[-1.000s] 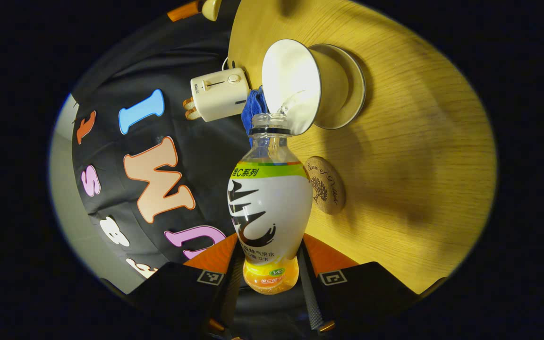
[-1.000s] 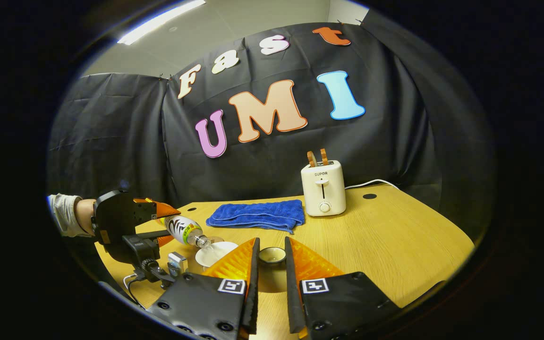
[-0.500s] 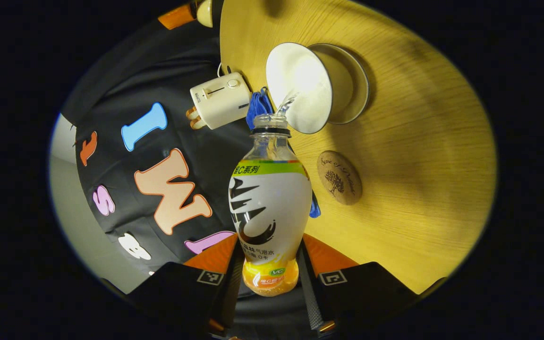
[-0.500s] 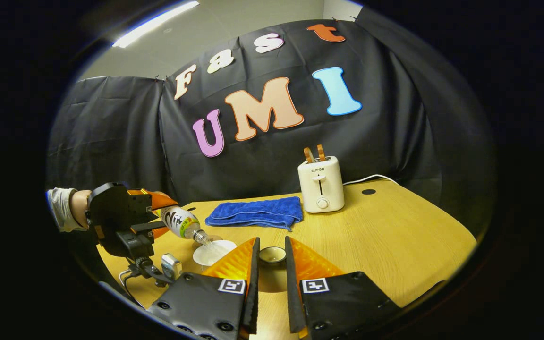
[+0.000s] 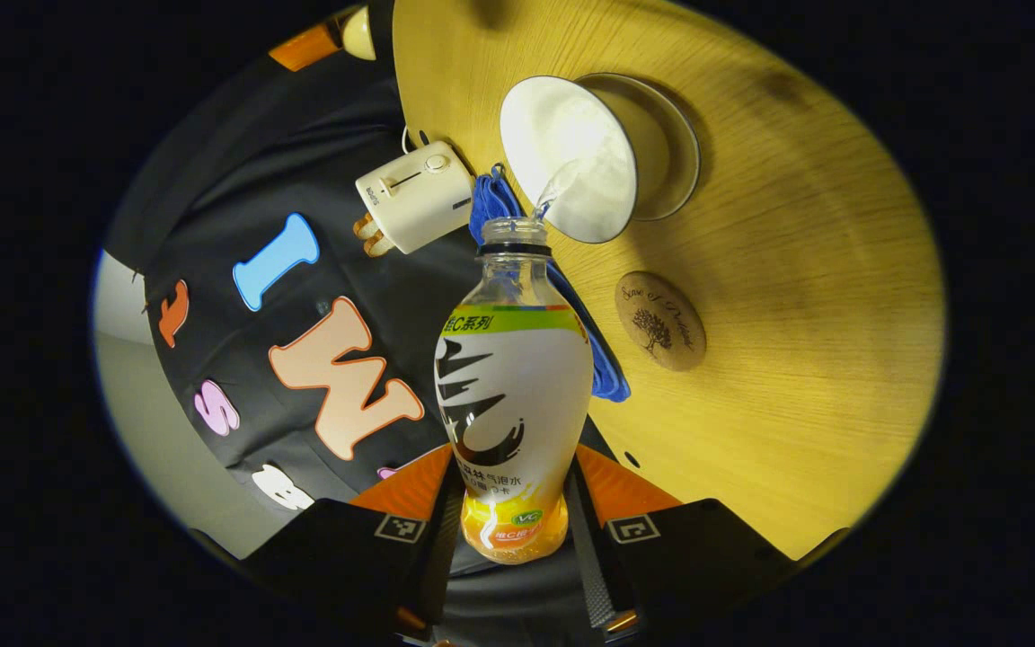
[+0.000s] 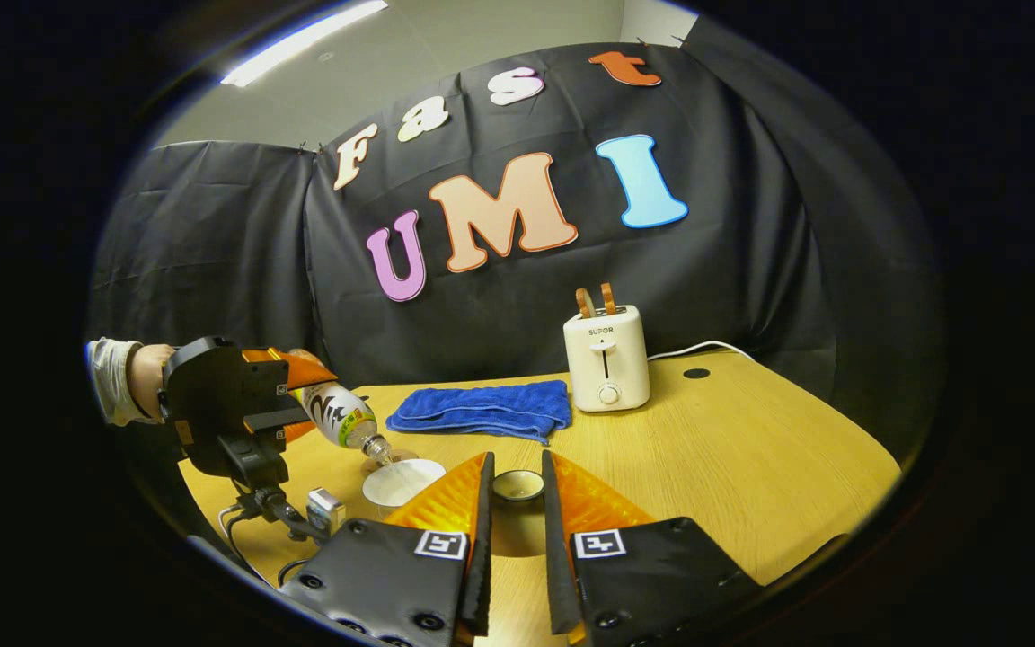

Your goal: Open the teacup lid with one hand, grasp the water bottle and pour water into the teacup with the other hand; after pouring, place the water bottle on the coaster and then close the teacup lid.

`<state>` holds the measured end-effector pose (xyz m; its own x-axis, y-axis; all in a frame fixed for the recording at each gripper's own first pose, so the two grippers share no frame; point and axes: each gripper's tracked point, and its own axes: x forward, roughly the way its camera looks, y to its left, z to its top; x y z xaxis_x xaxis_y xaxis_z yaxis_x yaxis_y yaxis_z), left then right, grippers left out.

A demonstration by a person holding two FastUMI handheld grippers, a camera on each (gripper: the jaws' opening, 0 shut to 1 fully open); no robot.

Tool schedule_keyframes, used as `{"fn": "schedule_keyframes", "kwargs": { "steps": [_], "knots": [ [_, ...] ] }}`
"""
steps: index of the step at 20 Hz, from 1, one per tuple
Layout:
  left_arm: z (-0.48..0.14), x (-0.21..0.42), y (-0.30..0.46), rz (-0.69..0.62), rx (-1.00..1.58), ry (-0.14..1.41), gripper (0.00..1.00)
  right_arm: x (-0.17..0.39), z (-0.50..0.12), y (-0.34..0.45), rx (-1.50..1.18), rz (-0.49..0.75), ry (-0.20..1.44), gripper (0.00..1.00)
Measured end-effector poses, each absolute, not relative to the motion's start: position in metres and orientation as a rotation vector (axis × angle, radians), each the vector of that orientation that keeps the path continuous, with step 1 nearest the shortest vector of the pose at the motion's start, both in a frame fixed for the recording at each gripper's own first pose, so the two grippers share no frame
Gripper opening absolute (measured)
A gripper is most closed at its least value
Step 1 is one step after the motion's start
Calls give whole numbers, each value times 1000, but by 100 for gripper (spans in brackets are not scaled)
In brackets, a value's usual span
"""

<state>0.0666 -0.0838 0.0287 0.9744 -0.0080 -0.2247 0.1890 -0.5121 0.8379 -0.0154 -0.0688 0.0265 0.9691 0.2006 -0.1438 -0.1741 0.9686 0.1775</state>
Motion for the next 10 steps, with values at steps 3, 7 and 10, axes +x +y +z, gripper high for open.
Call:
{"fn": "schedule_keyframes", "kwargs": {
  "steps": [3, 7, 10],
  "knots": [
    [36, 65, -87, -233, 2118, 101, 58, -16, 27, -70, 167, 190, 162, 29],
    [37, 66, -85, -249, 2184, 118, 59, -16, 26, -71, 166, 190, 161, 29],
    [39, 66, -82, -248, 2210, 138, 58, -15, 23, -70, 157, 192, 171, 29]
  ]
}}
